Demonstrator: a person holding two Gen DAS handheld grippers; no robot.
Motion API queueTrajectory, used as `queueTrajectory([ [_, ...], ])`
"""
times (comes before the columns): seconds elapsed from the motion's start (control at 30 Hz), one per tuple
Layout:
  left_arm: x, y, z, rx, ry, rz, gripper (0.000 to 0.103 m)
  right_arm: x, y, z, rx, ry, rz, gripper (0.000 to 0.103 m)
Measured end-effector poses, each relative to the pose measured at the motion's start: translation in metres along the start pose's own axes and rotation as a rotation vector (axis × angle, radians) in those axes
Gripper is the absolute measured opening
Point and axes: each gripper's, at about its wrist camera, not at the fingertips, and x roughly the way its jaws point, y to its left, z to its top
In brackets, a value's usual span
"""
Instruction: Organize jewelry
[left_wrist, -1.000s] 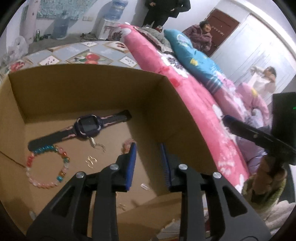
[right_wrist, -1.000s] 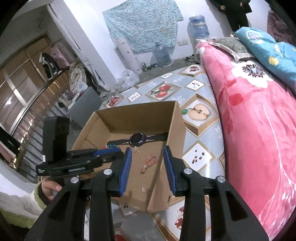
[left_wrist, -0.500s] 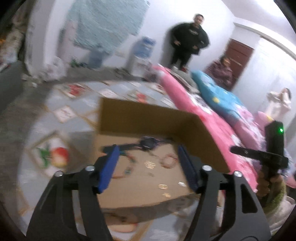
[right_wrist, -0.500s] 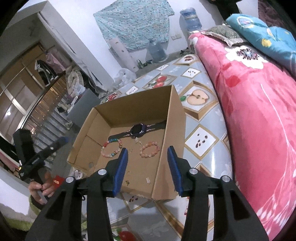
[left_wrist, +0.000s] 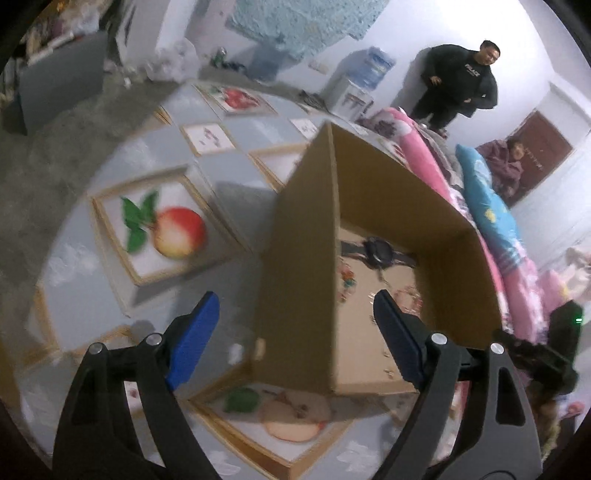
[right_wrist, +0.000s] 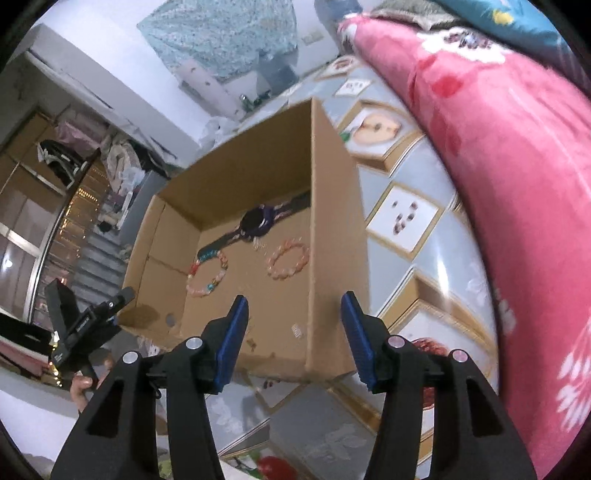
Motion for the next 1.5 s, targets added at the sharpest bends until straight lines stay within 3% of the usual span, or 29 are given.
queueTrajectory([
  [0.2,0.014,-0.020,-0.009,0.026,0.052,-0.085,0.082,0.002,0.011,0.000,-0.028,0.011,-0.037,0.059],
  [0.4,0.015,-0.034,-0.013,0.048,0.038,-0.016,0.083,0.001,0.014,0.002,-0.030,0.026,-0.053,0.059],
  [0.93,-0.006,-0.034,-0.018,0.052,0.019,0.022,0.084,-0.002,0.022,-0.010,-0.050,0.055,-0.049,0.059],
  [1.5,-0.054,-0.020,-0.077,0.061,0.008,0.046,0.084,-0.012,0.039,-0.054,-0.114,0.078,-0.054,0.059],
])
